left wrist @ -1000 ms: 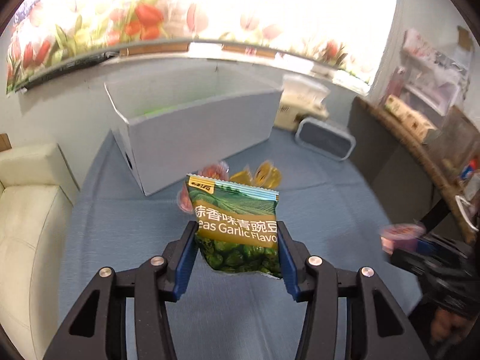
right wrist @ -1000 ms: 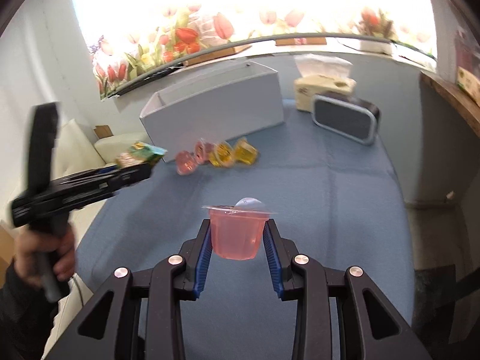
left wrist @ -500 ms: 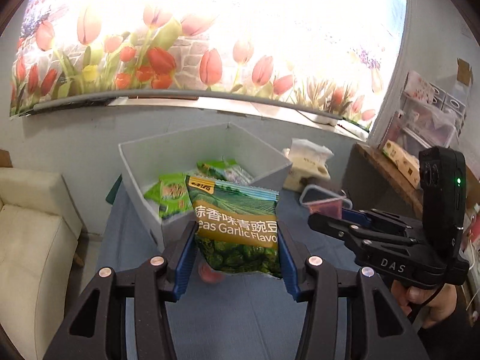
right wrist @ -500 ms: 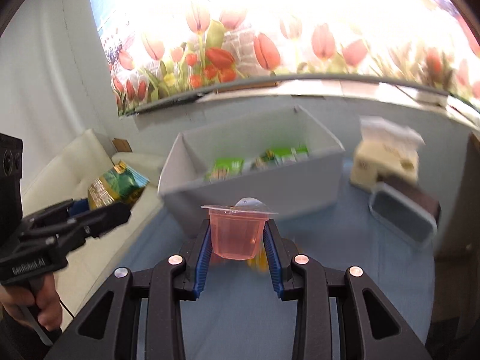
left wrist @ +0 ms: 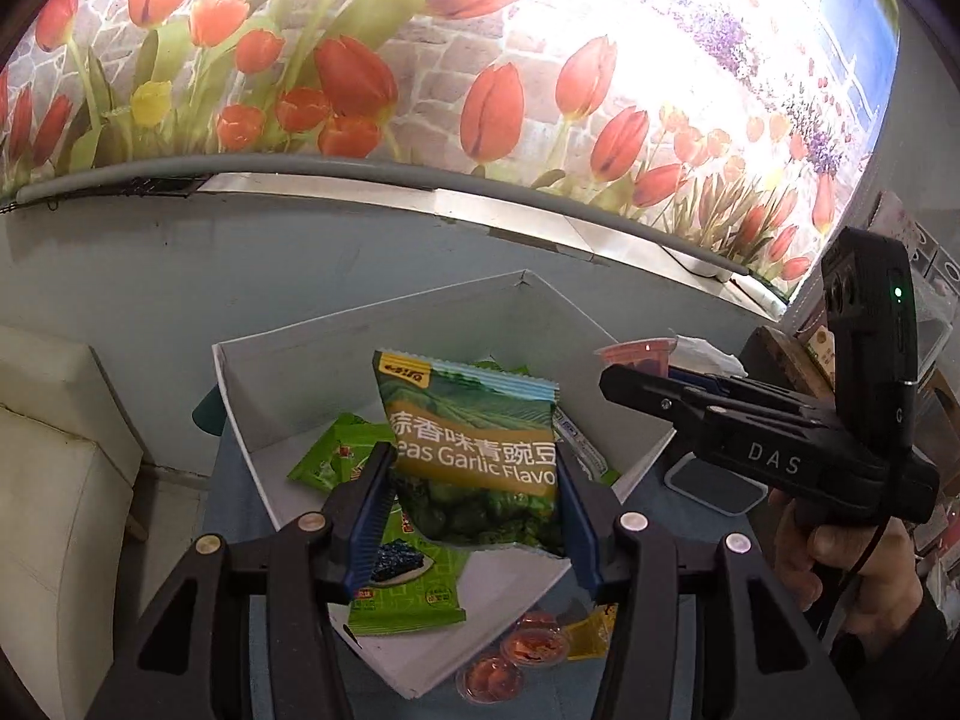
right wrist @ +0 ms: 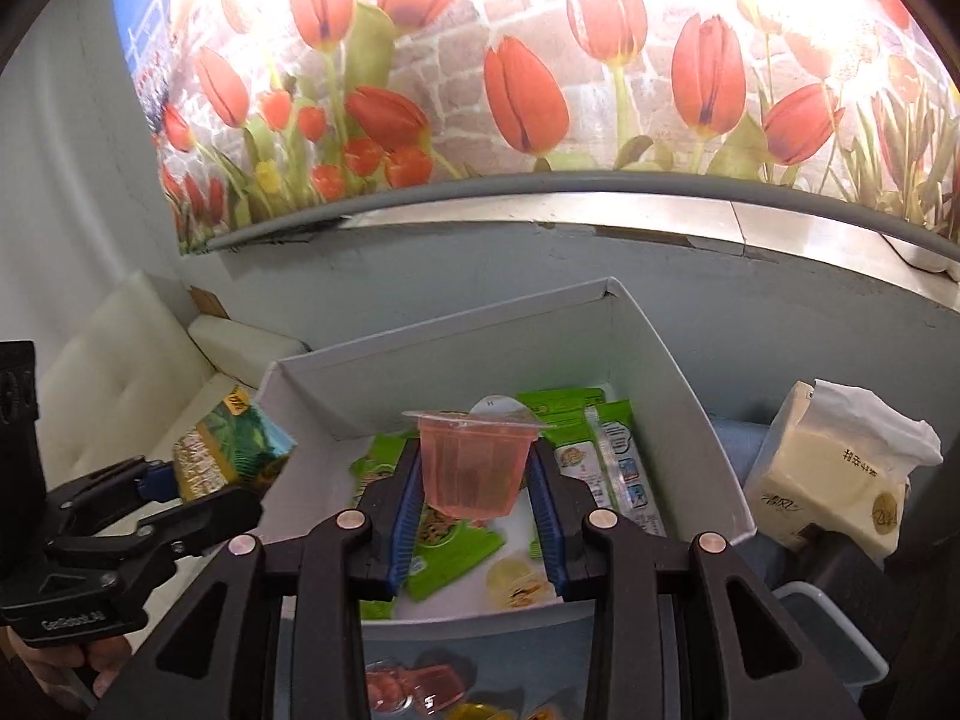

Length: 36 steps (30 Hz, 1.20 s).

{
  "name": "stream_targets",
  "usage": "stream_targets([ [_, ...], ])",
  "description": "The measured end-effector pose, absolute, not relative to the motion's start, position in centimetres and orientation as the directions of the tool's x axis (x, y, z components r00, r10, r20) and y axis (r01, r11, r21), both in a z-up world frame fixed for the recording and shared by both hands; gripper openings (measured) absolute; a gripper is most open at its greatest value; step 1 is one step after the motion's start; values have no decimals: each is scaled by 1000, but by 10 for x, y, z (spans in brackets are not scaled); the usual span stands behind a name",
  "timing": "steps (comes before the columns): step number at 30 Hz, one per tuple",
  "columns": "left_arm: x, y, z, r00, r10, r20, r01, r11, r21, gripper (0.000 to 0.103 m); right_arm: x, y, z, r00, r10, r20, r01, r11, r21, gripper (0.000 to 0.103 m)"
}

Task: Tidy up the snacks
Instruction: 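Carry both held items over the white box and release them inside, then move the right tool to the yellow jelly cup and grasp it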

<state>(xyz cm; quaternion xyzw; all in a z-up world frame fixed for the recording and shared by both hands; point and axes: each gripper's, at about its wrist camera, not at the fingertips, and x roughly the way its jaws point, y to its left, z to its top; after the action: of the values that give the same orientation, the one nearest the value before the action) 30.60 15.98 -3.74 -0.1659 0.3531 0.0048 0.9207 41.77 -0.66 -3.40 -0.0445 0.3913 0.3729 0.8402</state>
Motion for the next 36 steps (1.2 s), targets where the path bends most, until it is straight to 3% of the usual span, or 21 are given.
stream_targets([
  [1,308,161,-40,748,-107,-655,-123,948,-295,66,421,-6,-37,409,592,-694,-660,717,223,37],
  [2,310,162,-42,746,-103,-658,-125,949,-290,90,424,-5,-40,399,595,-698,-658,716,234,43],
  [3,310,162,-42,748,-93,-657,-130,950,-282,103,426,-6,-42,391,595,-702,-654,716,243,54],
  [4,308,163,-42,757,-80,-648,-134,953,-273,103,427,-6,-44,398,589,-703,-644,725,243,80],
  [5,307,165,-43,758,-79,-647,-135,952,-274,103,427,-9,-43,423,588,-690,-638,734,234,87],
  [13,291,161,-34,760,-52,-648,-121,968,-219,103,410,-34,-26,487,605,-630,-632,742,224,87],
  [22,232,132,-6,808,-62,-586,-65,979,-193,103,349,-81,-16,510,617,-600,-629,743,229,90],
  [25,199,114,0,828,-72,-556,-38,982,-184,103,317,-111,-23,508,626,-593,-605,748,272,97],
  [36,89,49,-22,828,-120,-548,-14,972,-235,103,236,-185,-88,519,545,-658,-535,808,247,97],
])
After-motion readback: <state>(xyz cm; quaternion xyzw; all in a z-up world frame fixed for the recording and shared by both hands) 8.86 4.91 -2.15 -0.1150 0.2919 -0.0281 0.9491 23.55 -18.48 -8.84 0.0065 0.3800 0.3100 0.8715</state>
